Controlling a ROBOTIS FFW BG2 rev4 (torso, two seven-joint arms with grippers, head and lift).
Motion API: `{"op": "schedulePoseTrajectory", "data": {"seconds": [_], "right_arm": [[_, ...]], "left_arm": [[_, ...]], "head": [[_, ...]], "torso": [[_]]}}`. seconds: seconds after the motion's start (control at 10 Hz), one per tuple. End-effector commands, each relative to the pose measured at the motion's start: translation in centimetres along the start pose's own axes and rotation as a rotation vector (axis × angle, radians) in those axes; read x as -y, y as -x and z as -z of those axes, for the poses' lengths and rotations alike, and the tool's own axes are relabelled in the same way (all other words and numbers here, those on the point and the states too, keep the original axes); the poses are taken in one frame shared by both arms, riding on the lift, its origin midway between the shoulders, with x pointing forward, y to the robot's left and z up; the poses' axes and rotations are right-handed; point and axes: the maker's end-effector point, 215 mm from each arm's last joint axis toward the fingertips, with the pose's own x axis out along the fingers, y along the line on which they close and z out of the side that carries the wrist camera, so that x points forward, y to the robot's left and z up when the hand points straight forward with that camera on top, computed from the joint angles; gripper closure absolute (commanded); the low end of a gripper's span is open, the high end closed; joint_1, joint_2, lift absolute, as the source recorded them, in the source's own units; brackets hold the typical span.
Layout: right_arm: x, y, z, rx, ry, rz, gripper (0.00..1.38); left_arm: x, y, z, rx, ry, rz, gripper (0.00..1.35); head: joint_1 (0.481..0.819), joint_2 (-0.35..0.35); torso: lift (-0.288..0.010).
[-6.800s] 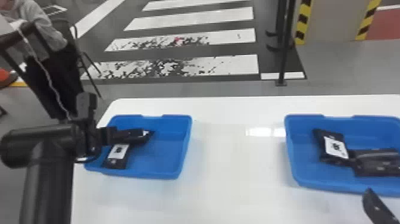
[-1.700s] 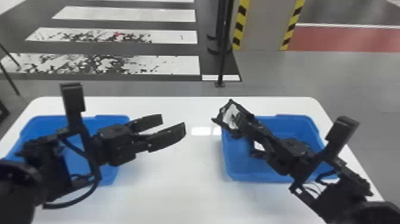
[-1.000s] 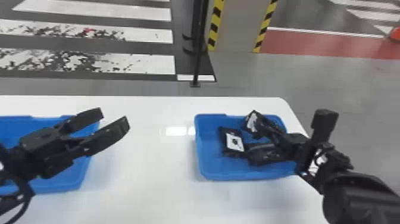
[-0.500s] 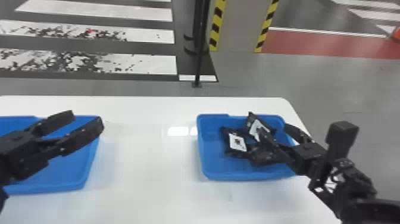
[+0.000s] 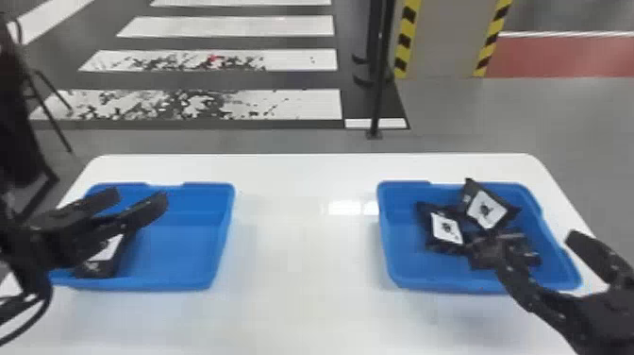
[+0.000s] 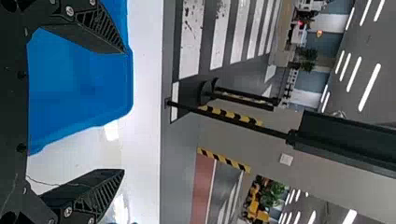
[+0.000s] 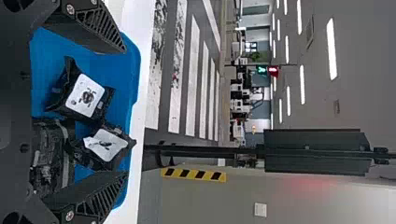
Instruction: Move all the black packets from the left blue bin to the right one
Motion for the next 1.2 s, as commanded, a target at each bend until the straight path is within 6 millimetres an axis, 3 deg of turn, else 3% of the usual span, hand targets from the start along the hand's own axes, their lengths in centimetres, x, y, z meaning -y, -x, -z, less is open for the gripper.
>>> {"op": "schedulePoseTrajectory", "data": {"seconds": [0.0, 0.2, 0.4, 0.5, 0.7, 1.1], "right_arm": [[-1.3, 2.6, -0.4, 0.001, -0.003, -0.003, 0.10], [-1.7, 4.2, 0.0, -0.011, -0.012, 0.002, 0.11], [-3.3, 4.1, 0.9, -0.021, -0.064, -0.026, 0.11], [-4.2, 4.1, 1.9, -0.043, -0.112, -0.041, 0.11], [-4.7, 4.0, 2.1, -0.044, -0.140, -0.054, 0.11], [-4.8, 4.1, 1.9, -0.037, -0.159, -0.056, 0.12]], "left_arm": [[-2.5, -0.7, 1.5, -0.050, 0.038, -0.050, 0.14], [-6.7, -2.4, 3.5, -0.099, 0.098, -0.107, 0.14], [-9.5, -3.4, 5.8, -0.187, 0.148, -0.162, 0.14], [-10.8, -3.1, 6.2, -0.219, 0.151, -0.209, 0.14], [-11.5, -2.2, 8.7, -0.344, 0.191, -0.277, 0.14], [-15.0, -0.3, 9.8, -0.429, 0.207, -0.416, 0.14]], "head": [[0.695, 0.079], [0.695, 0.121], [0.695, 0.166], [0.695, 0.191], [0.695, 0.244], [0.695, 0.297]], "torso": [[-0.154], [-0.154], [-0.154], [-0.154], [-0.154], [-0.154]]}}
